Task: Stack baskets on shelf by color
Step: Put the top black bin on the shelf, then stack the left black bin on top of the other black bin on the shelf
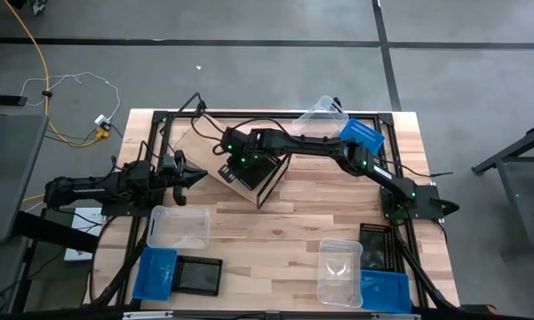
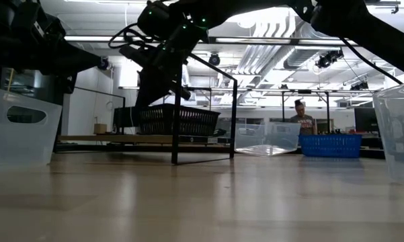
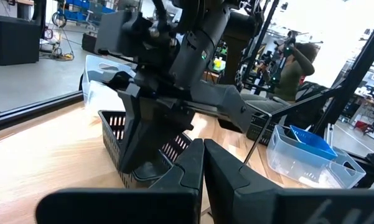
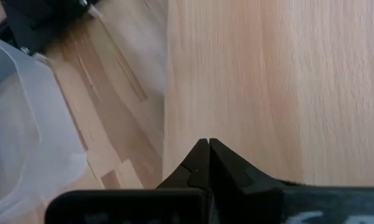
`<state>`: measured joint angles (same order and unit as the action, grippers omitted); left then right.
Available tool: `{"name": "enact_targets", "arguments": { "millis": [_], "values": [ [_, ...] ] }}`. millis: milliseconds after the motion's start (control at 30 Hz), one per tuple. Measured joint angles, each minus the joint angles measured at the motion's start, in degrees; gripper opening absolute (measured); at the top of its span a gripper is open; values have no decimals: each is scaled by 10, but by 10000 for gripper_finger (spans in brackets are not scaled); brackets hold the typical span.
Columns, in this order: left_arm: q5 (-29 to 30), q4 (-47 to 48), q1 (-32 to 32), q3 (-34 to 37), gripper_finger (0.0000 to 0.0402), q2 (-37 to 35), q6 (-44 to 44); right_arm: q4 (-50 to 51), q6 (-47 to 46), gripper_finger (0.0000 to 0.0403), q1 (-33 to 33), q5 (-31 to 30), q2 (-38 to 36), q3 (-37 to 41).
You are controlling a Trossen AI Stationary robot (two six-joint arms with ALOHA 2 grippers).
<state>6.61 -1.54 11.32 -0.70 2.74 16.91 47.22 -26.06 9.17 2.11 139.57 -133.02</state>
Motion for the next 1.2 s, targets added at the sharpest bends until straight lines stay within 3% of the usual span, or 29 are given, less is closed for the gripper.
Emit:
{"name": "enact_targets", "arguments": {
  "millis": [667,1200],
  "values": [
    [0,0,0,0,1,0,0,-6,42,0,6,-1,-7,0],
    [0,0,0,0,1,0,0,131,227,0,21,-40,-154,23]
  ]
}}
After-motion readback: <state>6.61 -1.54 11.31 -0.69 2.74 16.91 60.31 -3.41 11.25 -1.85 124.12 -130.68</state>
